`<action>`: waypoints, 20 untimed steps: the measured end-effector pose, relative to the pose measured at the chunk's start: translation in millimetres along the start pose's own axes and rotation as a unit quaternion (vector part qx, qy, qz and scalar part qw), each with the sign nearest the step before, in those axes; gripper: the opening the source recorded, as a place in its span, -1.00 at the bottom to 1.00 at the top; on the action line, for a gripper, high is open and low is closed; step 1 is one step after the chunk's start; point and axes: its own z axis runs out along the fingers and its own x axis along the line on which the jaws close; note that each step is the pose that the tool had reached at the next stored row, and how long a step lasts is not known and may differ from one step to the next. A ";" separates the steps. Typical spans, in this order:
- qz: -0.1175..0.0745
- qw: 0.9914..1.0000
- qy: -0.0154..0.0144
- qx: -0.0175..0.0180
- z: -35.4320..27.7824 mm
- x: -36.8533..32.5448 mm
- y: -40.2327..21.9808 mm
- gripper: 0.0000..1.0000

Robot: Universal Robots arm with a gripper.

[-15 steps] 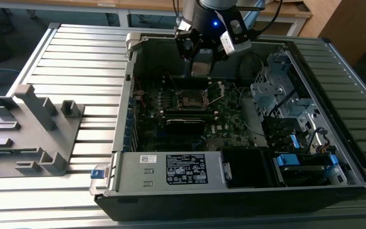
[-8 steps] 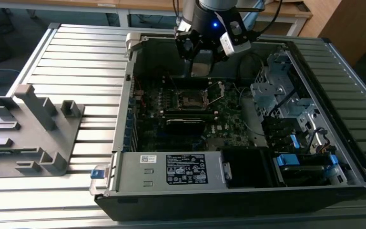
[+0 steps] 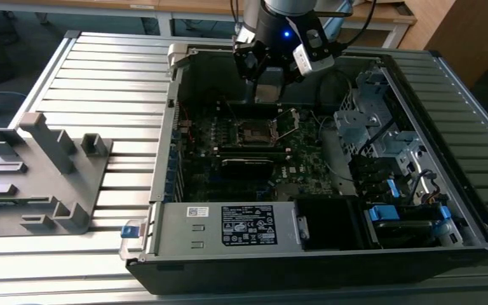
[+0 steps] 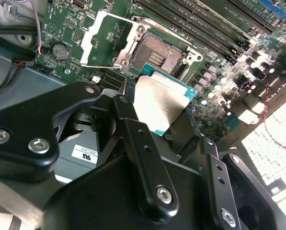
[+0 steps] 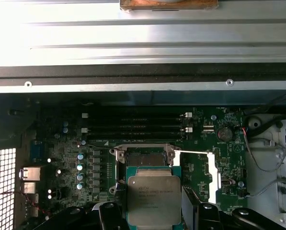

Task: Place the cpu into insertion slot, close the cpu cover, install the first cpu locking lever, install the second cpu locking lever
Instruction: 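Place the cpu into insertion slot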

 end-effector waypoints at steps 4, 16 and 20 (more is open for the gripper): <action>0.000 1.000 0.000 0.000 0.1 0.0 0.0 0.08; 0.000 1.000 0.000 0.004 17.5 1.0 -1.6 0.08; 0.000 1.000 0.000 0.005 24.7 2.0 -2.3 0.08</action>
